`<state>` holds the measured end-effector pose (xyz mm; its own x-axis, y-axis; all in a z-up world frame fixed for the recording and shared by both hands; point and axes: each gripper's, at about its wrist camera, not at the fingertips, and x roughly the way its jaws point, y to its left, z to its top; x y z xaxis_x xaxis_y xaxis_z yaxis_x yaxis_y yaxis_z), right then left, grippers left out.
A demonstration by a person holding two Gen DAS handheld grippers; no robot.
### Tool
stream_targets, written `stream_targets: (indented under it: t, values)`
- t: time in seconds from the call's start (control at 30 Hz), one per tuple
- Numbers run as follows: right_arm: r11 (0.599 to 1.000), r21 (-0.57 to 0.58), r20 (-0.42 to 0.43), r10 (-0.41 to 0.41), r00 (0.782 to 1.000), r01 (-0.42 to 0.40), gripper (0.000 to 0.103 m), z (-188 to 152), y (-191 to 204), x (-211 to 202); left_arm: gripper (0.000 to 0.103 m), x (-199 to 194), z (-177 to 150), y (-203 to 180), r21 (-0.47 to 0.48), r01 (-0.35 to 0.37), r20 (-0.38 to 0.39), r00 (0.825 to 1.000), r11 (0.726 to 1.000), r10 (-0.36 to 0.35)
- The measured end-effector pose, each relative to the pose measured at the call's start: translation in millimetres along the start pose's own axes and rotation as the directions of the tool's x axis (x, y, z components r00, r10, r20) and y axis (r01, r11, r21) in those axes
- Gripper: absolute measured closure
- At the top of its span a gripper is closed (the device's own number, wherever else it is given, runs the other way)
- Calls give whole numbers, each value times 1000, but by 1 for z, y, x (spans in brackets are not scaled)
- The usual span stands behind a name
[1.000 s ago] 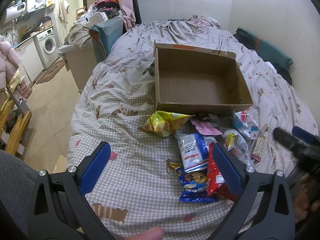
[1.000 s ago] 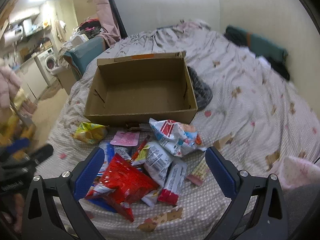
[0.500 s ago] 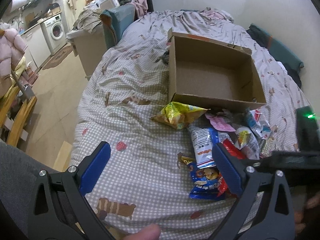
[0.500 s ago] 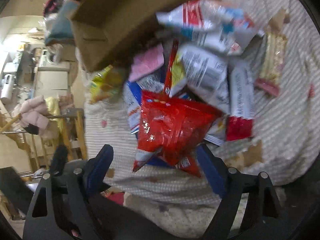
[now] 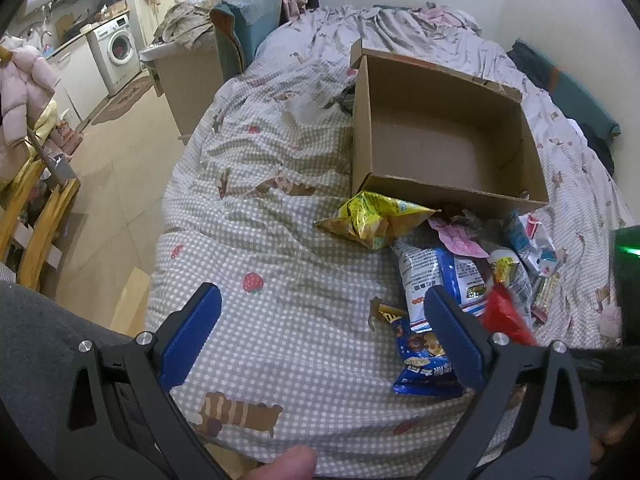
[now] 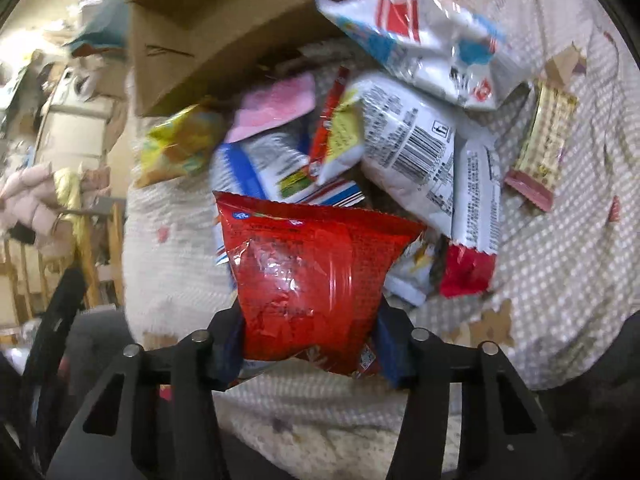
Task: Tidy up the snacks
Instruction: 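Grasp the red chip bag with the right tool while the left tool grasps the yellow chip bag, then carry the yellow bag into the box with the left tool while the right tool drops the red bag in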
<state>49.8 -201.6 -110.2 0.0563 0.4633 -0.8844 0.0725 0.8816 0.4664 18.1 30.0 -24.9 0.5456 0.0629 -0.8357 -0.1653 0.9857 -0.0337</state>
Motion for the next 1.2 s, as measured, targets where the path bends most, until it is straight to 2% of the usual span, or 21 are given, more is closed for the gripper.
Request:
stream_targets:
  t: [0.1,0.23,0.37,0.47,0.57,0.63,0.77,0.9,0.97,1.03,1.1,1.2]
  values:
    - [995,-62,27,77,997,-75,49,-4,11,-24,3,8,2,-1,9,8,-42,999,1000,-7]
    - [975,-164,141,171,975,-147,49,12,21,-68,3,26,17,-3,1,56,-118,992,998,-55]
    - [969,-197,216,194,957,-151,49,41,17,-86,3,57,39,-11,26,61,-190,980,998,-55]
    - [972,-197,259,175,950,-126,49,53,7,-88,3,81,50,-16,32,59,-223,974,998,-50]
    - [979,-157,275,167,947,-128,49,60,-11,-83,3,110,57,-29,43,80,-281,958,996,-65]
    - [985,-111,278,157,948,-130,49,64,-25,-80,3,126,61,-34,17,92,-300,950,996,-83]
    - [985,-45,276,170,946,-164,49,67,-49,-79,3,149,68,-43,6,64,-294,954,998,-59]
    - [987,-62,282,161,946,-150,49,66,-51,-81,3,172,67,-51,21,44,-322,946,999,-35]
    - [987,-65,272,161,949,-149,49,67,-53,-79,4,173,67,-52,37,31,-302,953,999,-18]
    - [987,-69,265,159,951,-145,49,68,-51,-76,13,171,67,-54,64,30,-271,963,997,-11]
    - [987,-73,262,158,952,-144,49,73,-42,-72,27,169,68,-55,70,35,-258,966,997,-16]
    - [987,-82,259,158,953,-141,49,74,-38,-69,33,162,67,-54,55,79,-237,969,995,-63]
